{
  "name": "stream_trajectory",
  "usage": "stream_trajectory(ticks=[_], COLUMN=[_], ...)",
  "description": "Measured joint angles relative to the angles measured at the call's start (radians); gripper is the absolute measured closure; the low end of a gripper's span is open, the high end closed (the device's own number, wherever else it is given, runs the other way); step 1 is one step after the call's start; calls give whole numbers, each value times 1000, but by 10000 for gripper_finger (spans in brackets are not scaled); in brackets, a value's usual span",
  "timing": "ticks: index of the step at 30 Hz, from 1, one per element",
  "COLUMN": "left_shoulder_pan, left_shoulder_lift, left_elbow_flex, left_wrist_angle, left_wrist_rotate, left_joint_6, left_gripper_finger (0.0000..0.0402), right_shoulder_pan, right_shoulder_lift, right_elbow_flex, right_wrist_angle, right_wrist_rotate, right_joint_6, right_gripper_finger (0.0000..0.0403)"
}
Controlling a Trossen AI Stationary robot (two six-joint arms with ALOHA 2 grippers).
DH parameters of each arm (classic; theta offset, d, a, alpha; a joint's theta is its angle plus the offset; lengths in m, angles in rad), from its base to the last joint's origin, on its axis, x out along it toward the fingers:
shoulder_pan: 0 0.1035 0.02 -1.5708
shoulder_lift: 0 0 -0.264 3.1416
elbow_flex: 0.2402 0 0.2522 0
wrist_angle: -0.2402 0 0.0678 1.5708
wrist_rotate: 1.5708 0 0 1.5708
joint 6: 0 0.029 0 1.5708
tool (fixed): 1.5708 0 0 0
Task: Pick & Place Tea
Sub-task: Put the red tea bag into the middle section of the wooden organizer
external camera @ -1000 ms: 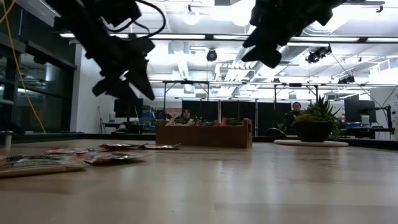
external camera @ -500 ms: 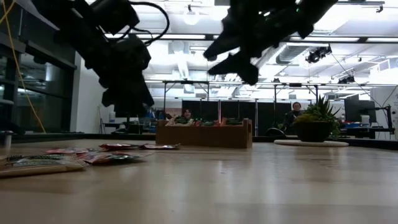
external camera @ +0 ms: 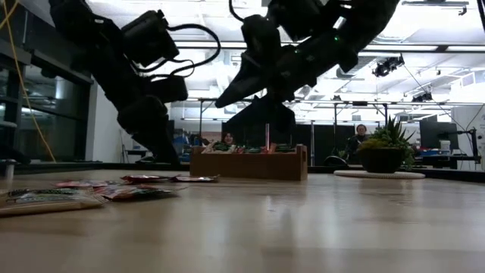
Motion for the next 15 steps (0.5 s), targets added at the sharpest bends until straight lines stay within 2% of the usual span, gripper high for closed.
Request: stream_trajectory(ticks=[4, 15], left_shoulder_pan=[0, 31], left_shoulder_lift=[43, 123], left_elbow_flex=[0, 4], left_wrist_angle=[53, 89], left_wrist_rotate=[1, 27], left_joint_6=[39, 25], left_gripper_finger=[186, 186], right_shoulder_pan=[-15, -54], right_shoulder_lift=[0, 2], right_elbow_flex=[5, 4], right_wrist_angle=[0, -63], right_wrist_rotate=[18, 87], right_joint_6=[1, 109], right_gripper_finger=[204, 204])
